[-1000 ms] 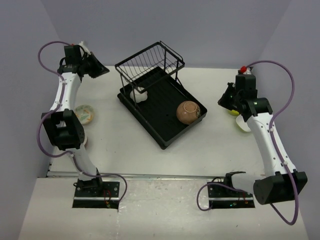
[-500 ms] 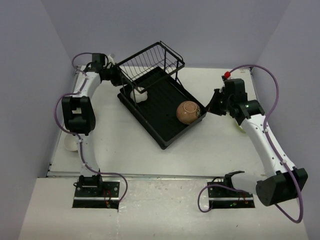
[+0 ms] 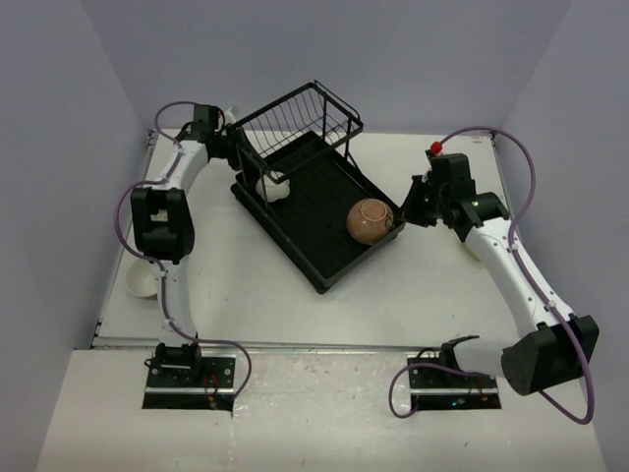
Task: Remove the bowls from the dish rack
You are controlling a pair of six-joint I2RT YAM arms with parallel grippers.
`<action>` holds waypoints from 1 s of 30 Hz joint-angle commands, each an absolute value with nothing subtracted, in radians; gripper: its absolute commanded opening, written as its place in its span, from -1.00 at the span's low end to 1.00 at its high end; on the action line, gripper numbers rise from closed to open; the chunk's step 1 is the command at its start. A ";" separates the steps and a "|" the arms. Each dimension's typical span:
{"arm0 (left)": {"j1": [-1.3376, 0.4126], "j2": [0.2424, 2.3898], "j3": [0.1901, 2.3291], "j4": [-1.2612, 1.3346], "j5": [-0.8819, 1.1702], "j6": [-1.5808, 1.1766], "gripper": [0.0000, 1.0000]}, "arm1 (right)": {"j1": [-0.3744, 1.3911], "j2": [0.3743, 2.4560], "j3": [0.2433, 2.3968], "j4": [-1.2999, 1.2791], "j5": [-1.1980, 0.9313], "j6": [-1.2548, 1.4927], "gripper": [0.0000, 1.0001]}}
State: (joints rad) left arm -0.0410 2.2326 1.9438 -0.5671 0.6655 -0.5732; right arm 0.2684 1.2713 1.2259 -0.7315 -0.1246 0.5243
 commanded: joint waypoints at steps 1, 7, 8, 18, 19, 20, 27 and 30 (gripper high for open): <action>-0.051 2.267 2.011 -0.632 0.617 -0.508 -1.00 | 0.272 1.264 1.241 -0.710 -0.129 0.532 -1.00; -0.057 2.267 2.014 -0.664 0.551 -0.476 -1.00 | 0.273 1.264 1.244 -0.713 -0.129 0.532 -1.00; -0.057 2.270 2.016 -0.669 0.545 -0.474 -1.00 | 0.272 1.264 1.243 -0.713 -0.130 0.532 -1.00; -0.092 2.267 1.988 -0.724 0.566 -0.413 -1.00 | 0.273 1.264 1.221 -0.703 -0.129 0.545 -1.00; -0.094 2.263 1.979 -0.724 0.566 -0.410 -1.00 | 0.273 1.266 1.224 -0.700 -0.133 0.546 -1.00; -0.095 2.260 1.974 -0.735 0.566 -0.407 -1.00 | 0.275 1.269 1.226 -0.698 -0.143 0.549 -1.00; -0.135 2.269 1.939 -0.747 0.609 -0.376 -1.00 | 0.357 1.342 1.296 -0.700 -0.176 0.537 -0.90; -0.149 2.267 1.928 -0.759 0.594 -0.357 -1.00 | 0.437 1.390 1.363 -0.698 -0.187 0.554 -0.75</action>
